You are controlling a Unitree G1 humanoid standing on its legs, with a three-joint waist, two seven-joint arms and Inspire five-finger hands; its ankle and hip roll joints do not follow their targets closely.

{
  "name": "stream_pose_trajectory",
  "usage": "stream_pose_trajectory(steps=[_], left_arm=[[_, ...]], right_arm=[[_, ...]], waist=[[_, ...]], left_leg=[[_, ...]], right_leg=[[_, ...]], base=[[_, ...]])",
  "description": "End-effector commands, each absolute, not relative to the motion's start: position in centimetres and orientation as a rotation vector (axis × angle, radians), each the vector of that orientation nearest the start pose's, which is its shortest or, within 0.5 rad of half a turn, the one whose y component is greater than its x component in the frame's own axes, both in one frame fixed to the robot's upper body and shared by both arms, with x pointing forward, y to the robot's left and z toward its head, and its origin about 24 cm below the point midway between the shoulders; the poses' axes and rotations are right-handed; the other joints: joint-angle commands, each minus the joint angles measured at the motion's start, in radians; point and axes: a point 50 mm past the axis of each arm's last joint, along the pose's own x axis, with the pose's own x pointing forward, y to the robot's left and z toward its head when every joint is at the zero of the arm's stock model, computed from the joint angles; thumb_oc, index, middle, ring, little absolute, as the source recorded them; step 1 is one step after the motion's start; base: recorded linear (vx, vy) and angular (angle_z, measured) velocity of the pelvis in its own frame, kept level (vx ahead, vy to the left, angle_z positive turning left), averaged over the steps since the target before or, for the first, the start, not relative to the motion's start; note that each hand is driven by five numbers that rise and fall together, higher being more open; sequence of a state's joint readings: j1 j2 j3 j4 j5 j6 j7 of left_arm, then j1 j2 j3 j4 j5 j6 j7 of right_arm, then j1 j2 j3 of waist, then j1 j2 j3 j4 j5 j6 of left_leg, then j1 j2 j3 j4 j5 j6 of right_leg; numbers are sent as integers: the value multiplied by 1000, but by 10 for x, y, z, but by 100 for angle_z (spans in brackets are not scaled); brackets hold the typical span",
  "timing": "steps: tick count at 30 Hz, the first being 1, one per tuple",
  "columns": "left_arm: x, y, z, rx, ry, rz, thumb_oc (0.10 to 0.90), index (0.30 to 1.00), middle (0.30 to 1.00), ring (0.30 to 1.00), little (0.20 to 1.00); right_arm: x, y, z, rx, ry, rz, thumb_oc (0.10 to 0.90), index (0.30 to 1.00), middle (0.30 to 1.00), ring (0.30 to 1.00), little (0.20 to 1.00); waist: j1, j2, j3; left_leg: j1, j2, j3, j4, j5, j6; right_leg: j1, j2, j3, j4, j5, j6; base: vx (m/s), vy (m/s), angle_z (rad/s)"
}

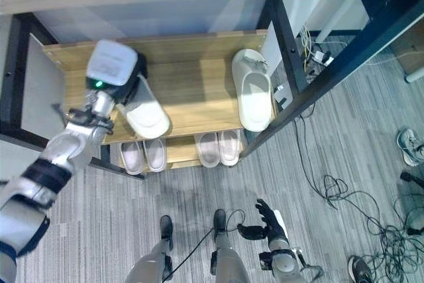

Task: Arrange the slippers neatly on the shoe rack.

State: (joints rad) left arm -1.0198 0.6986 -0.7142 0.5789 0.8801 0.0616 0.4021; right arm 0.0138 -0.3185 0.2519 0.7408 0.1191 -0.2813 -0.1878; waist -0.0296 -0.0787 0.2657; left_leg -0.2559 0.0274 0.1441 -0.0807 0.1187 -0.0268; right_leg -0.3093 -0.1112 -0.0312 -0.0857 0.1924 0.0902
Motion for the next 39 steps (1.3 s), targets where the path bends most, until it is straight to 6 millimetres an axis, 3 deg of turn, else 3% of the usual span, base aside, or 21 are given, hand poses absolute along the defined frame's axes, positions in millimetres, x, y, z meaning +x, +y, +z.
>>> stream_pose_trajectory(steps=[1,5,14,22,24,25,30,36,38,39], left_arm=[[387,133,274,1813,-916,296,400,300,300,300,300],[387,116,286,1805,-979,277,400,300,300,300,300],[390,91,285,1814,-1013,243,400,300,300,300,300],[389,73,300,1828,-1078,258,400,300,300,300,300],[387,65,307,1820,-1108,266,400,300,300,300,300],[383,52,309,1827,-1160,241,400,300,300,300,300],[376,27,297,1841,-1229,149,400,300,300,300,300],[378,27,297,1830,-1198,153,400,300,300,300,300],[380,30,299,1836,-1190,167,649,674,674,674,674],[382,34,300,1844,-1177,179,634,651,651,651,651]], right_arm=[[194,-249,-72,-392,424,-140,800,900,900,900,900],[196,-251,-71,-400,417,-149,800,900,900,900,900],[204,-251,-67,-401,391,-170,800,900,900,900,900],[205,-253,-66,-416,390,-168,800,900,900,900,900],[205,-255,-66,-410,387,-173,800,900,900,900,900],[205,-254,-64,-408,374,-166,800,900,900,900,900],[210,-252,-62,-406,363,-159,800,900,900,900,900],[217,-251,-59,-401,351,-162,800,900,900,900,900],[217,-252,-59,-402,352,-162,800,900,900,900,900],[217,-251,-60,-402,355,-163,800,900,900,900,900]], waist=[[-30,55,-15],[-40,64,-12],[-47,82,4],[-52,79,3],[-59,75,2],[-63,74,3],[-62,73,1],[-60,76,12],[-60,76,14],[-60,77,14]], left_leg=[[-42,21,-107,-7,-66,-23],[-60,22,-95,-7,-64,-24],[-89,18,-95,-7,-60,-25],[-108,16,-99,-7,-57,-29],[-113,17,-99,-7,-58,-29],[-114,16,-99,-7,-59,-30],[-113,17,-99,-7,-62,-29],[-115,18,-94,-7,-60,-30],[-115,19,-93,-7,-60,-29],[-116,19,-92,-7,-59,-29]], right_leg=[[80,-50,-31,24,-132,108],[59,-53,-27,18,-123,111],[26,-53,-23,16,-123,110],[15,-55,-34,7,-120,110],[11,-54,-36,6,-118,111],[10,-52,-37,6,-118,112],[7,-53,-37,10,-121,111],[-6,-54,-32,18,-122,108],[-8,-54,-30,18,-122,108],[-9,-54,-30,18,-122,108]], base=[[4,1,-9],[18,-8,-13],[6,-5,-3],[6,-6,3],[0,0,0],[0,0,0],[1,1,1],[0,0,0],[0,0,0],[0,0,0]])
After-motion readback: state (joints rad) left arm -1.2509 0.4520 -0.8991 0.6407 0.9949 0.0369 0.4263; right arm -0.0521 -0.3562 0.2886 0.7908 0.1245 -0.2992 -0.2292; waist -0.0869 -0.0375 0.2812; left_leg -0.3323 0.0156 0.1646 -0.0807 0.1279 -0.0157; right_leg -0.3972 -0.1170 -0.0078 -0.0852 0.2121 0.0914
